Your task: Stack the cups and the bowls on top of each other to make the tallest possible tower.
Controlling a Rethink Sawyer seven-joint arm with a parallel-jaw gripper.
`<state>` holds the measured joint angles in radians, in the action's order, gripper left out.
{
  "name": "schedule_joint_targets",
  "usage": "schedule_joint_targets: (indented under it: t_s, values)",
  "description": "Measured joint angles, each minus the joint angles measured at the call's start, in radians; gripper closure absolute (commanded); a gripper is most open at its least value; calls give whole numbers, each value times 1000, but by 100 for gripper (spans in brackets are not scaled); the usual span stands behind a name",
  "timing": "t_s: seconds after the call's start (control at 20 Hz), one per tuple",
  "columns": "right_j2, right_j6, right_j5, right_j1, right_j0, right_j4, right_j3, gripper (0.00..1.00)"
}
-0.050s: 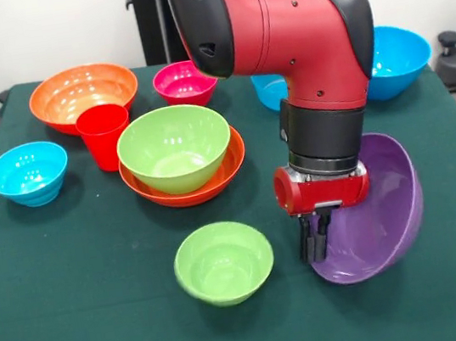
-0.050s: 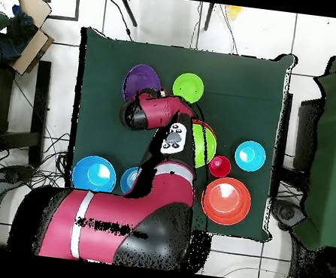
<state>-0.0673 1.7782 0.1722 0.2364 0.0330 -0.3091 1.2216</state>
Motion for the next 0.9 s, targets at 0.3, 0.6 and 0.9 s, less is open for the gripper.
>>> schedule_joint_targets:
  t_s: [0.3, 0.6, 0.9]
  values:
    - [-3, 0, 0, 0, 0, 23, 0, 100]
    - [-3, 0, 0, 0, 0, 37, 0, 0]
    - [-4, 0, 0, 20, 0, 41, 4, 0]
